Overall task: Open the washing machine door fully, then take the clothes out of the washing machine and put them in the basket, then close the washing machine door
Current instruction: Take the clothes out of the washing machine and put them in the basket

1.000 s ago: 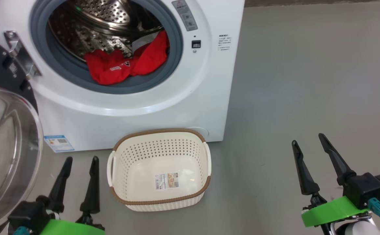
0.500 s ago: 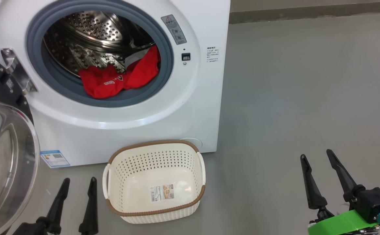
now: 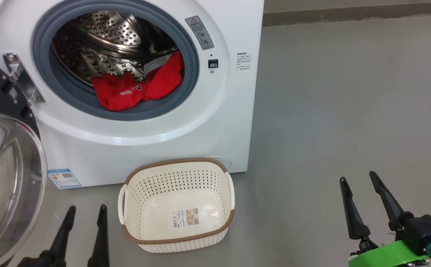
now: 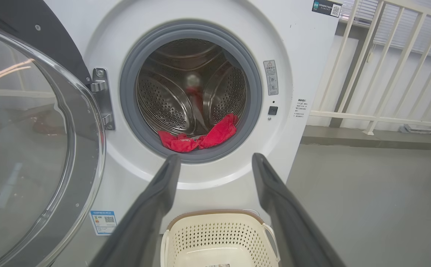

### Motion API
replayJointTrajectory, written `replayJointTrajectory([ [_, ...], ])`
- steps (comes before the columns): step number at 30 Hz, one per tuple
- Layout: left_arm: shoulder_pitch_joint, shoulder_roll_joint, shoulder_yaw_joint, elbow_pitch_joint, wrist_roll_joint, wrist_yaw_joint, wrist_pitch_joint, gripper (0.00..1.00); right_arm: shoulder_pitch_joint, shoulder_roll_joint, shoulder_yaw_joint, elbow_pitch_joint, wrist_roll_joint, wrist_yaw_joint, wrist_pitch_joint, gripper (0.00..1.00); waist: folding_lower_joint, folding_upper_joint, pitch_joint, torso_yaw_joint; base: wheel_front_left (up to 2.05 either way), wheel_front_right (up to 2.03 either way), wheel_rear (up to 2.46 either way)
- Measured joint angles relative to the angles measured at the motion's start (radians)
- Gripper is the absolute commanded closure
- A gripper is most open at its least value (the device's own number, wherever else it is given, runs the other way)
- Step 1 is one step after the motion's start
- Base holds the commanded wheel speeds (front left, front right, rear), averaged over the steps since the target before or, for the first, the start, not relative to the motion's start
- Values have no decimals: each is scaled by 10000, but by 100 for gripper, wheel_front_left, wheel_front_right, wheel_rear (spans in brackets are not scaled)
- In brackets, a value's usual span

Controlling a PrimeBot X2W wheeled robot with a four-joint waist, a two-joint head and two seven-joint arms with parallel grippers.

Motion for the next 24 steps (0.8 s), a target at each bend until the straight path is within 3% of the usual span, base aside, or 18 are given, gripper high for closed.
replayJointTrajectory([
  [17, 55, 71, 69, -366, -54, 288, 209, 0, 32, 6, 153, 21, 2, 0, 0, 0, 0, 0, 14, 147, 112, -111, 0],
  [24, 79, 63, 29, -435, -54, 359, 205, 0, 32, 8, 155, 46, 2, 0, 0, 0, 0, 0, 25, 194, 49, -49, 0],
])
